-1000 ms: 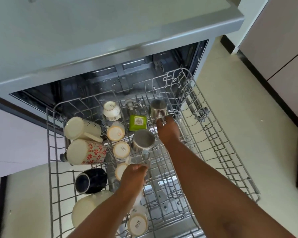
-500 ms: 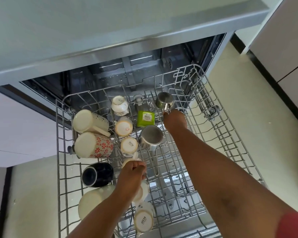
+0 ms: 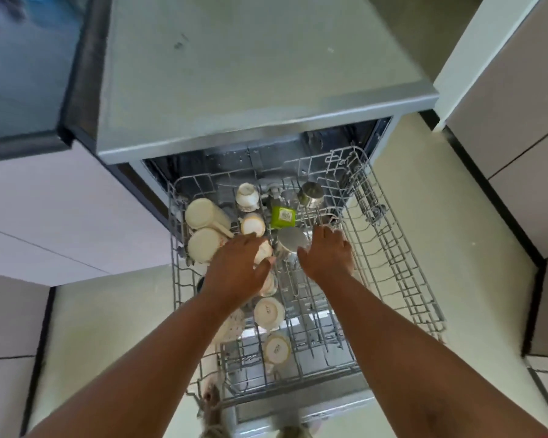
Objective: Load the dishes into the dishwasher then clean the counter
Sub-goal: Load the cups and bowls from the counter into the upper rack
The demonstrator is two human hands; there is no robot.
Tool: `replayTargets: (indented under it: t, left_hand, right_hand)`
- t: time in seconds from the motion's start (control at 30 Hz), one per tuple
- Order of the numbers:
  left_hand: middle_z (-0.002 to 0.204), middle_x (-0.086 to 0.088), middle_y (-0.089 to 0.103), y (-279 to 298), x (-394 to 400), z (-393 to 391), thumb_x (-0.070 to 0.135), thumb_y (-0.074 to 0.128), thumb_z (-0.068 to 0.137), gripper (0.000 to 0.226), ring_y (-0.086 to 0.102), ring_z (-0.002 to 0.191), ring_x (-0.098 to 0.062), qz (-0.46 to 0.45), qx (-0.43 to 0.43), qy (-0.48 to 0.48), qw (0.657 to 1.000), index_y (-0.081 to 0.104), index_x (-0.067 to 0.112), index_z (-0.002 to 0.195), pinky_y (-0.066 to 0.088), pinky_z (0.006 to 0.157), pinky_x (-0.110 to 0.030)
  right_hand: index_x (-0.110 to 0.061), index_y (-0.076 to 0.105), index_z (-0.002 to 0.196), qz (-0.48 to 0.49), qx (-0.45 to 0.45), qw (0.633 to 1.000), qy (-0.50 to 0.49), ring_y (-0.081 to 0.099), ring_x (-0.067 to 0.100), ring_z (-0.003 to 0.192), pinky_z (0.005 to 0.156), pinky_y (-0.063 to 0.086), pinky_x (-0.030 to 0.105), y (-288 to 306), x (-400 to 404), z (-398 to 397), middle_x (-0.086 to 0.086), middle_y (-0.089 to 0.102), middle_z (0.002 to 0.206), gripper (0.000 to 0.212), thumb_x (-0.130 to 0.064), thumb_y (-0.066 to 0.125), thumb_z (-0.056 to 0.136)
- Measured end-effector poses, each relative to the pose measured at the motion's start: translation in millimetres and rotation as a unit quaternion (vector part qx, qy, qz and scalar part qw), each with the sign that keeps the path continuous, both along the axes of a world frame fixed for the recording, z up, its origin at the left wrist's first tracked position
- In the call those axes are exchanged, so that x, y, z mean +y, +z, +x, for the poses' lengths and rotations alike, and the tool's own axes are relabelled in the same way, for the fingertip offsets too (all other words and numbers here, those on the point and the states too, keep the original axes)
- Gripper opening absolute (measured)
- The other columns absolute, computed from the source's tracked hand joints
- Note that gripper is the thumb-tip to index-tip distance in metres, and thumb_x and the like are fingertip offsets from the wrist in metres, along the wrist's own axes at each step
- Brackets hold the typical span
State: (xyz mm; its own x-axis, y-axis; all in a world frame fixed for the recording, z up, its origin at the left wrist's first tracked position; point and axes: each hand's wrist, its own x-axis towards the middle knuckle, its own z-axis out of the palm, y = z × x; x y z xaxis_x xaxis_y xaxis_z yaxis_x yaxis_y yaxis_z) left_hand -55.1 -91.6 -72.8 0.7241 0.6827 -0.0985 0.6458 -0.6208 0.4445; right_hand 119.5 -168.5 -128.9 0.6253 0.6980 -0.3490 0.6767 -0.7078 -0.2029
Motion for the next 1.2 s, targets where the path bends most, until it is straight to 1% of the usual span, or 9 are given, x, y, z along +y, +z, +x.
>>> replayTargets:
  t: [0.13,0.23,0.33,0.43,0.53,0.63,0.7,0.97,1.2]
  left_hand:
    - [0.161,-0.005,0.019,26.5,16.1,-40.0,0.057,0.036,0.095,0.069,0.010,0.149,-0.026,0.104,0.087,-0.030,0.990,0.023,0.021,0.153,0.008,0.120,-0.044]
    - [0.162,-0.006,0.014,45.7,34.6,-74.3,0.070,0.011,0.083,0.086,0.002,0.149,-0.028,0.133,0.088,-0.033,0.987,0.020,0.020,0.154,0.000,0.120,-0.048]
    - [0.163,-0.005,0.006,62.2,58.3,-114.2,0.070,0.005,0.078,0.092,-0.004,0.149,-0.026,0.152,0.082,-0.019,0.985,0.012,0.020,0.155,-0.006,0.119,-0.046]
    - [0.162,-0.002,-0.004,74.7,83.3,-173.1,0.072,0.003,0.078,0.092,-0.011,0.149,-0.024,0.143,0.055,0.006,0.988,-0.001,0.021,0.155,-0.009,0.117,-0.044]
    - [0.162,-0.003,-0.010,82.3,114.8,-256.2,0.074,-0.001,0.077,0.094,-0.015,0.148,-0.025,0.162,0.071,0.023,0.984,-0.007,0.021,0.154,-0.011,0.118,-0.046]
    - [0.160,-0.003,-0.016,96.1,150.5,-340.4,0.076,-0.004,0.074,0.097,-0.024,0.144,-0.025,0.192,0.104,0.061,0.974,-0.009,0.022,0.154,-0.021,0.114,-0.044]
    - [0.157,-0.003,-0.023,111.0,172.3,-385.3,0.081,-0.012,0.070,0.102,-0.028,0.142,-0.026,0.205,0.113,0.096,0.967,-0.012,0.022,0.153,-0.024,0.112,-0.044]
    - [0.157,-0.005,-0.026,173.9,222.7,-460.1,0.082,-0.029,0.058,0.105,-0.032,0.140,-0.025,0.222,0.073,0.172,0.957,-0.029,0.019,0.142,-0.028,0.108,-0.042]
    - [0.153,-0.002,-0.029,190.6,273.6,-466.4,0.085,-0.029,0.055,0.111,-0.032,0.139,-0.024,0.227,0.071,0.171,0.956,-0.026,0.019,0.144,-0.033,0.102,-0.036]
  right_hand:
    - [-0.014,0.013,0.154,-0.019,-0.049,0.995,0.079,0.010,0.035,0.148,0.118,0.016,0.051,43.4,-1.2,-37.5,0.014,0.015,0.161,0.082,-0.061,0.041,0.092]
    - [-0.013,0.004,0.155,-0.029,-0.078,0.986,0.142,-0.001,0.036,0.149,0.119,0.003,0.053,75.6,5.7,-72.5,0.015,0.004,0.163,0.091,-0.066,0.039,0.091]
    - [-0.017,0.005,0.155,0.006,-0.120,0.973,0.196,-0.004,0.034,0.150,0.117,-0.002,0.054,106.2,23.3,-115.4,0.013,0.003,0.163,0.091,-0.068,0.042,0.089]
    - [-0.016,0.018,0.155,0.030,-0.143,0.965,0.216,0.006,0.035,0.149,0.117,0.004,0.055,124.6,49.5,-178.2,0.014,0.013,0.162,0.091,-0.068,0.045,0.085]
    - [-0.012,0.046,0.144,0.074,-0.149,0.960,0.223,0.036,0.039,0.139,0.111,0.028,0.058,134.1,89.4,-260.8,0.017,0.041,0.150,0.089,-0.070,0.042,0.076]
    - [-0.019,0.017,0.155,0.101,-0.131,0.948,0.272,0.005,0.033,0.150,0.119,0.008,0.052,151.1,133.5,-342.9,0.011,0.009,0.163,0.088,-0.068,0.040,0.087]
    - [-0.023,0.006,0.156,0.126,-0.121,0.942,0.286,-0.007,0.029,0.150,0.119,-0.001,0.048,170.1,160.6,-383.2,0.006,0.000,0.164,0.087,-0.069,0.037,0.089]
    - [-0.021,0.005,0.156,0.178,-0.145,0.928,0.294,-0.010,0.028,0.150,0.120,-0.001,0.045,233.7,236.1,-432.8,0.006,-0.003,0.164,0.088,-0.066,0.041,0.090]
    - [-0.023,0.001,0.156,0.196,-0.106,0.944,0.242,-0.011,0.028,0.150,0.120,0.000,0.045,235.2,294.2,-428.8,0.004,-0.005,0.164,0.089,-0.065,0.043,0.090]
